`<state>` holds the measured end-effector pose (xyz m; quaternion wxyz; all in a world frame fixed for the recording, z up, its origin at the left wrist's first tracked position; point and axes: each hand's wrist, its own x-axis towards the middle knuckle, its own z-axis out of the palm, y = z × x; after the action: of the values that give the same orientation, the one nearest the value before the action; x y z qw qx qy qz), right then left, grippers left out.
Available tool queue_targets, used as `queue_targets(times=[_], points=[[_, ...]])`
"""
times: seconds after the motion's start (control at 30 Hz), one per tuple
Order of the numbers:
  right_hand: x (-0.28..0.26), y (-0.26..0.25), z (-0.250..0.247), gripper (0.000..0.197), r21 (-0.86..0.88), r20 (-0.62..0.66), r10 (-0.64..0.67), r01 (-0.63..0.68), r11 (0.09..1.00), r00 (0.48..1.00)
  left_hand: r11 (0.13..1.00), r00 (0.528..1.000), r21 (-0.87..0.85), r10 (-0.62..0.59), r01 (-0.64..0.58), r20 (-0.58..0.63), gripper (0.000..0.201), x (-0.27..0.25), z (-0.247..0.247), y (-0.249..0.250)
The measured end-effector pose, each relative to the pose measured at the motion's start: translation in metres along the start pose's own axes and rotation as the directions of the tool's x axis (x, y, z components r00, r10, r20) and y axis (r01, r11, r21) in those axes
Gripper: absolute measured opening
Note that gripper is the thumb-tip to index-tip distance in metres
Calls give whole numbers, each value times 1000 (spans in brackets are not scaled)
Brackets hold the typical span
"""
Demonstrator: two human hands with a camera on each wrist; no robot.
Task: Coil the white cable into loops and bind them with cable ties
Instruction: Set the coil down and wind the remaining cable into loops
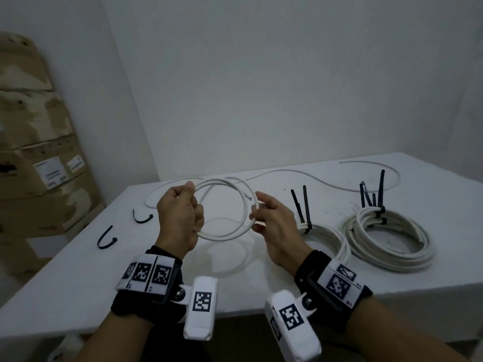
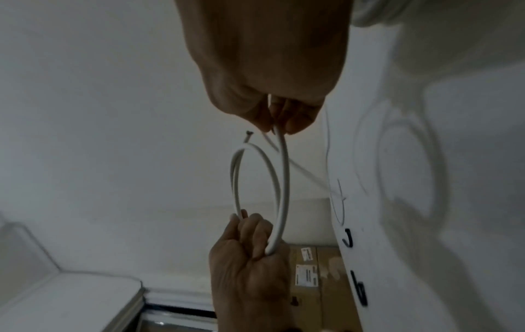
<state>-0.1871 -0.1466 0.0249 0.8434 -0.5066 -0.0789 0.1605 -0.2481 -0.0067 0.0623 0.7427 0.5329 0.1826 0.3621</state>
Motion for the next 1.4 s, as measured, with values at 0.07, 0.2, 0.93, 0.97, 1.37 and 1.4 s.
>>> queue_targets(times=[0.07, 0.2, 0.93, 0.97, 1.37, 1.4], points=[[-2, -7, 0, 42, -39, 83, -77, 80, 996, 994, 1000, 1000, 1, -7, 7, 18, 27, -1, -1, -1], [-2, -13, -4, 40, -45, 212, -116, 128, 991, 970, 999, 998, 23, 36, -37, 44, 27, -3, 3, 0], [2, -49, -10, 29, -469, 296, -258, 375, 800, 920, 856, 907, 319, 335, -407, 255, 22, -3, 33, -29], [2, -49, -10, 29, -501, 298, -257, 380, 778, 919, 842, 898, 331, 346, -425, 273, 22, -3, 33, -30], [9, -43, -7, 37, -729, 252, -210, 328, 601, 945, 436, 701, 556, 530, -708, 477, 15, -12, 39, -18], [10, -43, -5, 38, -761, 246, -257, 350, 547, 935, 317, 652, 597, 564, -737, 506, 14, -13, 39, -17]])
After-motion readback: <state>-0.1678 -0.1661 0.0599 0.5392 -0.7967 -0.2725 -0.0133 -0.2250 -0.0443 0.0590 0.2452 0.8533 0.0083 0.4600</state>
